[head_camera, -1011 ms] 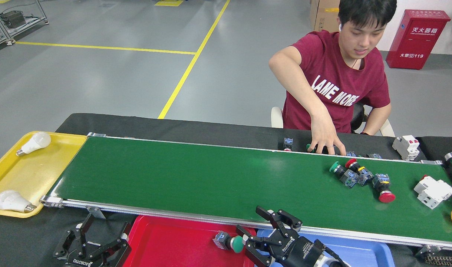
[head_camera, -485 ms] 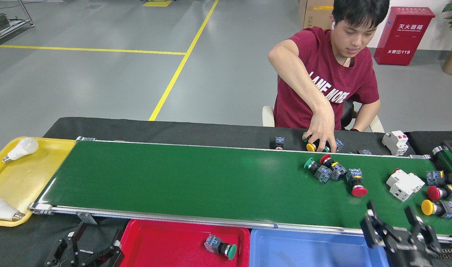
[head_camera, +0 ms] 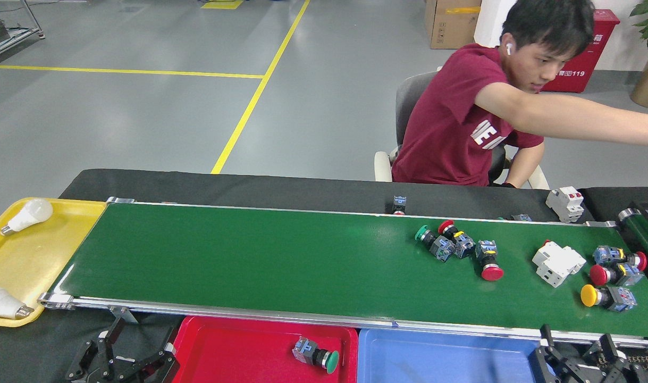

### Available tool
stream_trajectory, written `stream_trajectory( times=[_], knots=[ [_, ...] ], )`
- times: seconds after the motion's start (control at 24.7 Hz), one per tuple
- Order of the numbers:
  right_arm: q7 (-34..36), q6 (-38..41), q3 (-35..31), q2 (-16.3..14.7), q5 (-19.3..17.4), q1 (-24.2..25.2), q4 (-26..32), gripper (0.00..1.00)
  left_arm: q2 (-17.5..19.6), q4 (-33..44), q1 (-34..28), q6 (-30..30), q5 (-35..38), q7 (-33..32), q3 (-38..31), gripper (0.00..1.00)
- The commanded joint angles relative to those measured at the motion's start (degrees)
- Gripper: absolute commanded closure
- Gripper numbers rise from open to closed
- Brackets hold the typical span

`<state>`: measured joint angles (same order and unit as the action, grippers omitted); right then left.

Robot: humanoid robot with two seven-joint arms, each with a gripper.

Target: Pick switch part from conveyor to tray

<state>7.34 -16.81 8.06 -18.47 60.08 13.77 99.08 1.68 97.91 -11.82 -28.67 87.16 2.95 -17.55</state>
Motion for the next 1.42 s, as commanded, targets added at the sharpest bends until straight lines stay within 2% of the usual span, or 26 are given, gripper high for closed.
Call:
stream_trajectory(
  times=[0.0, 0.12, 0.2, 0.28, 0.36, 0.53, 0.57, 0.61, 0.69, 0.77, 0.81, 0.93, 1.01, 1.05, 1.13, 1.21, 1.25, 1.29, 1.38],
  knots=[
    [-3.29, -4.63, 4.51, -0.16, 0.3, -4.45, -1.43, 0.04, 0.69, 0.17, 1.63, 0.11, 0.2, -0.05, 0.85, 0.0],
    [-7.77, -9.46, 10.57, 0.37, 0.39, -12.54, -6.35, 0.05, 0.69, -1.41, 3.65, 0.11, 0.2, -0.22, 2.08, 0.0],
    [-10.24, -10.87, 11.98, 2.48, 0.74, -17.02, -9.6, 0.06, 0.69, -2.2, 4.62, 0.11, 0.29, -0.22, 2.87, 0.0],
    [-10.68, -12.45, 13.21, 4.41, 2.68, -20.72, -13.56, 0.06, 0.69, -2.55, 5.58, 0.11, 1.0, -0.22, 3.48, 0.0],
    [-11.38, -12.72, 14.09, 6.52, 4.08, -25.8, -20.93, 0.06, 0.69, -2.99, 6.64, 0.1, 1.79, -0.22, 4.19, 0.0],
    [-11.29, -12.1, 14.79, 9.86, 4.0, -34.33, -34.74, 0.07, 0.69, -4.57, 8.57, 0.02, 1.87, -0.22, 5.68, 0.0],
    [-11.29, -12.1, 14.71, 9.95, 3.91, -35.48, -35.62, 0.11, 0.69, -4.75, 8.84, 0.02, 1.87, -0.22, 5.94, 0.0],
    [-11.38, -11.84, 14.71, 9.77, 3.64, -36.27, -35.8, 0.21, 0.78, -5.01, 9.01, 0.02, 1.87, -0.22, 6.21, 0.0],
    [-11.64, -8.94, 14.62, 9.33, 3.56, -36.54, -35.36, 0.46, 0.78, -5.1, 9.1, 0.02, 1.87, -0.22, 6.21, 0.0],
    [-11.38, -4.02, 14.53, 8.98, 3.38, -36.18, -35.01, 0.92, 0.78, -5.1, 9.01, 0.02, 1.87, -0.22, 6.21, 0.0],
    [-11.38, -2.79, 14.53, 8.98, 3.38, -36.01, -34.74, 0.99, 0.78, -5.1, 8.75, 0.02, 1.87, -0.22, 6.21, 0.0],
    [-11.03, -1.91, 14.44, 8.81, 3.38, -35.39, -34.3, 0.99, 0.78, -5.01, 8.84, 0.02, 1.87, -0.22, 6.21, 0.0],
    [-11.03, -0.76, 14.44, 8.81, 3.29, -33.72, -30.7, 0.99, 0.87, -5.01, 8.57, 0.02, 1.79, -0.22, 6.21, 0.0],
    [-11.03, 0.12, 14.36, 8.63, 3.29, -31.97, -27.18, 0.99, 0.87, -5.01, 8.48, 0.02, 1.79, -0.22, 6.21, 0.0],
    [-11.12, 3.1, 14.44, 5.91, 3.38, -26.78, -16.64, 0.99, 0.87, -4.92, 8.22, 0.02, 1.79, -0.22, 5.77, 0.0],
    [-11.12, 9.52, 14.44, 3.36, 3.38, -19.13, -5.03, 0.99, 0.96, -4.84, 7.87, 0.11, 1.79, -0.22, 5.51, 0.0],
    [-11.12, 13.04, 14.44, 2.92, 3.38, -15.88, -1.17, 0.98, 0.96, -4.75, 7.69, 0.11, 1.79, -0.22, 5.42, 0.0],
    [-11.2, 17.16, 14.53, 2.74, 3.38, -13.16, 1.81, 0.98, 1.31, -4.66, 7.43, 0.11, 1.7, -0.22, 5.15, 0.0],
    [-11.47, 23.41, 14.88, 3.0, 3.64, -11.31, 2.35, 0.94, 1.57, -4.75, 6.99, 0.11, 1.61, -0.22, 4.89, 0.0]
  ],
)
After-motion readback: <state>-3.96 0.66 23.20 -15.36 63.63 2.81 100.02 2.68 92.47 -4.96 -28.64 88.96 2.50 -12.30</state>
